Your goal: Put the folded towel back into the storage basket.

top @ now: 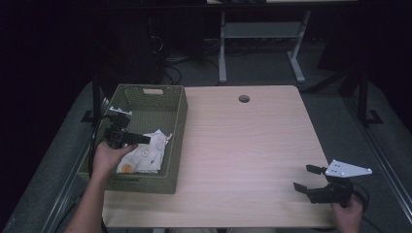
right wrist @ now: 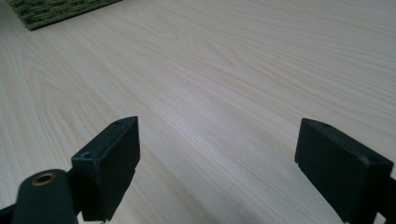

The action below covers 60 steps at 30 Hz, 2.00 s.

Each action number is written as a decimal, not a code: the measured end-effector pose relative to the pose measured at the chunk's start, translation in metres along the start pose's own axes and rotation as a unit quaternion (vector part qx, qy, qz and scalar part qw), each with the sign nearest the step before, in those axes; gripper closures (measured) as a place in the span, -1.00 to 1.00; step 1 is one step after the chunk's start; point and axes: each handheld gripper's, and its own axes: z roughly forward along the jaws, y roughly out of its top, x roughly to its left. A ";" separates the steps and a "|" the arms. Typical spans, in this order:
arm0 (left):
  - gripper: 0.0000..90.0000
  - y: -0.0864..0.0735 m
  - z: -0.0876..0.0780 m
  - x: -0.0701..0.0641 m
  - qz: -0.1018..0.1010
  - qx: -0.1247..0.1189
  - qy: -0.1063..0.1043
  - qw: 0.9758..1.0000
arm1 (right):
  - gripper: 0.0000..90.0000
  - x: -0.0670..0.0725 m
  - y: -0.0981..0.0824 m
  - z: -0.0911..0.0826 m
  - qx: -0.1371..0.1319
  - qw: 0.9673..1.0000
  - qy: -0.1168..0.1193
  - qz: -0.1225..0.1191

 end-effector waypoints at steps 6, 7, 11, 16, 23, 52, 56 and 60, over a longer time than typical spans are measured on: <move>0.15 0.000 -0.003 -0.003 0.009 0.003 -0.007 1.000 | -0.70 0.000 0.000 0.001 0.003 1.000 -0.002 -0.003; 0.15 0.000 -0.004 -0.004 0.009 0.000 -0.006 1.000 | -0.70 0.000 0.000 0.001 0.002 1.000 -0.002 -0.003; 0.11 -0.001 -0.008 -0.006 0.008 -0.013 -0.011 1.000 | -0.70 -0.001 0.000 0.002 0.001 1.000 -0.003 -0.001; 0.10 -0.004 -0.015 -0.007 0.005 -0.030 -0.015 0.999 | -0.70 0.000 -0.001 0.003 0.004 1.000 -0.005 -0.003; 0.10 -0.009 -0.016 -0.009 0.005 -0.034 -0.018 0.999 | -0.70 0.000 0.000 0.002 0.000 1.000 -0.004 -0.002; -0.04 -0.016 -0.021 -0.021 -0.028 -0.133 -0.165 0.977 | -0.70 0.000 -0.001 0.003 0.005 1.000 -0.005 -0.002; -0.03 -0.013 -0.022 -0.030 -0.018 -0.142 -0.178 0.974 | -0.70 0.000 -0.001 0.003 0.005 1.000 -0.005 -0.002; 0.02 -0.010 -0.022 -0.042 0.003 -0.149 -0.195 0.969 | -0.70 0.000 -0.001 0.003 0.004 1.000 -0.006 -0.001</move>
